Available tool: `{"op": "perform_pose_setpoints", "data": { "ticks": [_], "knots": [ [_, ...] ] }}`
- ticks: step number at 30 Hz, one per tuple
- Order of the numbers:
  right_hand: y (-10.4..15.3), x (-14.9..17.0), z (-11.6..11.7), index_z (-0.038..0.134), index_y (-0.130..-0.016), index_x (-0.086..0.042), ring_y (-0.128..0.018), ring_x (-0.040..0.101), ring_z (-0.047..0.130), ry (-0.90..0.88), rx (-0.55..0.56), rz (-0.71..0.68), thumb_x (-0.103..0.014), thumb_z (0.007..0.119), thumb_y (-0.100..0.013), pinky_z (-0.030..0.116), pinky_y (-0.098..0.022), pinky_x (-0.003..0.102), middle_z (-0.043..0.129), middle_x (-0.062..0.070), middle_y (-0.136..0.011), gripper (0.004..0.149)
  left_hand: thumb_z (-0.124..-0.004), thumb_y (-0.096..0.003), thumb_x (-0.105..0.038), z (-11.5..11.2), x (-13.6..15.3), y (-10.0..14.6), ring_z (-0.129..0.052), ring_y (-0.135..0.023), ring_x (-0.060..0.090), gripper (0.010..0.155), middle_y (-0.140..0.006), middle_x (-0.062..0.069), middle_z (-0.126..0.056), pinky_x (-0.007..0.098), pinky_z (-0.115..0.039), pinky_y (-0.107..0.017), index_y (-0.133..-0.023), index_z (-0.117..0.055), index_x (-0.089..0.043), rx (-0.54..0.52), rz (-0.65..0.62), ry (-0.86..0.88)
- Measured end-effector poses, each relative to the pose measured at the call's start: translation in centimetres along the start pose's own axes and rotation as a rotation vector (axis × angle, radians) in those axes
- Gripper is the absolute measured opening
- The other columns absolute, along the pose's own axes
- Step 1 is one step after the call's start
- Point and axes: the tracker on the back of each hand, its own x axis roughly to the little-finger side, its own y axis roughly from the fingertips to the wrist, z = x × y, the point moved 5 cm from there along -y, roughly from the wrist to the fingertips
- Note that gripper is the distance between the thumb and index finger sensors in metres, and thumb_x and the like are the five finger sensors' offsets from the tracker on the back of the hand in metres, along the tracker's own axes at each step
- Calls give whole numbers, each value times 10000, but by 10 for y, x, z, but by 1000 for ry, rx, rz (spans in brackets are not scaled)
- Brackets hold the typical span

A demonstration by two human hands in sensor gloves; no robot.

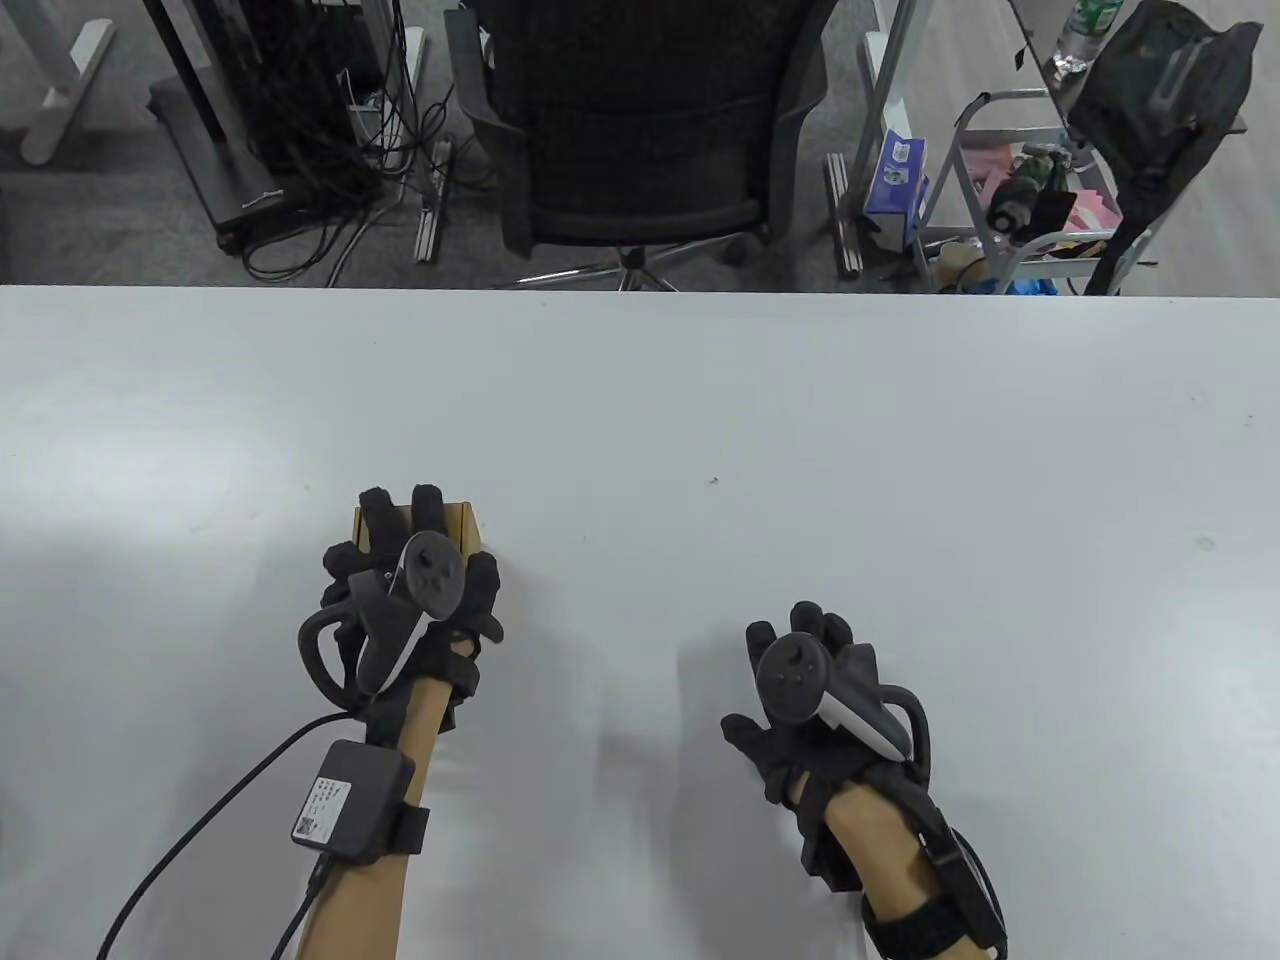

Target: Fully disassemble small mailer box

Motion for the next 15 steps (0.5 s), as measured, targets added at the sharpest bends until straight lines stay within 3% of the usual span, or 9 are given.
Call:
{"op": "perform_pose_setpoints", "data": {
  "ticks": [5,15],
  "knots": [
    [-1,7,-2,22,-909,-386,-929,342,-166,-27,-10,21,-614,601,-373,32,-712,566,-254,6,-904,821,-658,-406,-768,10,-11,17,-578,-934,624,790,-1215,15,-360,743,-674,-500,-1099,-438,-458,-11,19,27],
    [-1,11,-2,27,-911,-383,-928,344,-162,-23,-16,33,-613,600,-373,37,-712,565,-251,5,-905,819,-633,-428,-775,10,-66,74,-547,-948,623,789,-1221,17,-312,738,-666,-513,-1111,-393,-460,103,-14,87]
  ]
}}
